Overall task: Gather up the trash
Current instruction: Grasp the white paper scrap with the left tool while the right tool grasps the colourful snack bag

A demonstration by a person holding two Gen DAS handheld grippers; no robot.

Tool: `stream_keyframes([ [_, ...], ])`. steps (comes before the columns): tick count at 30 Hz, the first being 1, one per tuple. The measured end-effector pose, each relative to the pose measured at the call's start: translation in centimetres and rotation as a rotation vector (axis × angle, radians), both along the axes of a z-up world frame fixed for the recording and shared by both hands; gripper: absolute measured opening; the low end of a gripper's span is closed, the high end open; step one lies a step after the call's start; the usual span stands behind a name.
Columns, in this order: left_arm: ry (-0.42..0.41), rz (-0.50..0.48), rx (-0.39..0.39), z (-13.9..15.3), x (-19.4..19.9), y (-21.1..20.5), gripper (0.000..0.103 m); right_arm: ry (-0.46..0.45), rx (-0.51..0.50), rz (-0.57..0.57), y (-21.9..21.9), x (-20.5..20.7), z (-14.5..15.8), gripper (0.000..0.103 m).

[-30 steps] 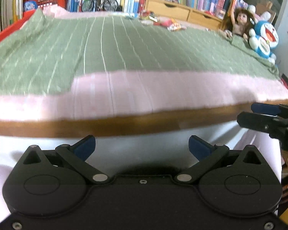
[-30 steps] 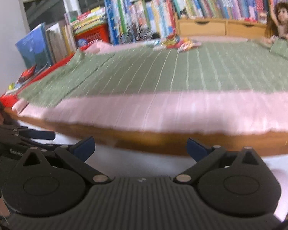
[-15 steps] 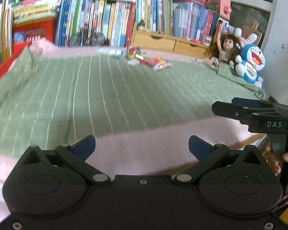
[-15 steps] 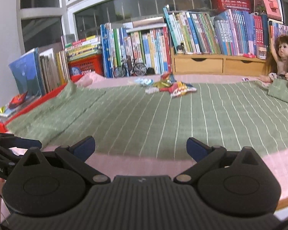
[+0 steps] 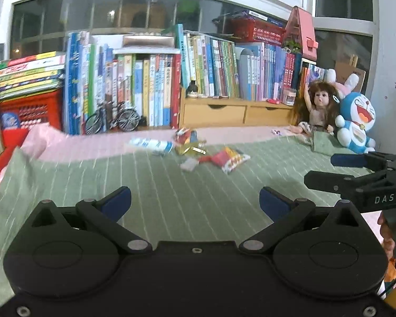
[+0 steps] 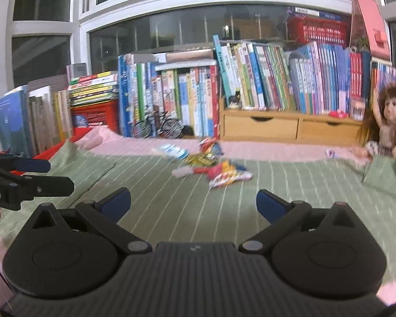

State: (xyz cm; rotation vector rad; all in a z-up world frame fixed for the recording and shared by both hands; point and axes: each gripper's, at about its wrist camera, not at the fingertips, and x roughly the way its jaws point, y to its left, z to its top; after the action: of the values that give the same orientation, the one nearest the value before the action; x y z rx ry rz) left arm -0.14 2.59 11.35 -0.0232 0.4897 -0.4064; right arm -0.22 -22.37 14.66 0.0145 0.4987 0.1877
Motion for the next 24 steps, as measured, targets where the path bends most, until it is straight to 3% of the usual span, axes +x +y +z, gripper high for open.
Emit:
stream_keyframes([
  [7, 0.037, 0.011, -0.001, -2.1, 7.3, -1.5, 0.103, 0.02, -0.022, -0.006, -1.1, 6.2, -1.1, 0.103],
  [12, -0.011, -0.039, 0.031, -4.1, 12.1, -2.4, 0.103, 0.098, 0.009, -0.05, -2.7, 11.6, -3.5, 0.103],
  [19, -0.046, -0.161, 0.072, -6.8, 17.9, -4.6, 0.103, 0.177, -0.204, -0.002, -1.7, 17.5, -7.3, 0.103],
  [21, -0.034, -0.188, 0.097, -7.6, 19.3, -5.5, 0.099, 0.192, -0.21, 0.034, -1.0, 18.5, -8.2, 0.103],
  [24, 0.031, -0.245, 0.15, -8.9, 21.3, -7.0, 0.08, 0.194, -0.19, 0.061, -0.4, 19.5, -9.0, 0.103],
])
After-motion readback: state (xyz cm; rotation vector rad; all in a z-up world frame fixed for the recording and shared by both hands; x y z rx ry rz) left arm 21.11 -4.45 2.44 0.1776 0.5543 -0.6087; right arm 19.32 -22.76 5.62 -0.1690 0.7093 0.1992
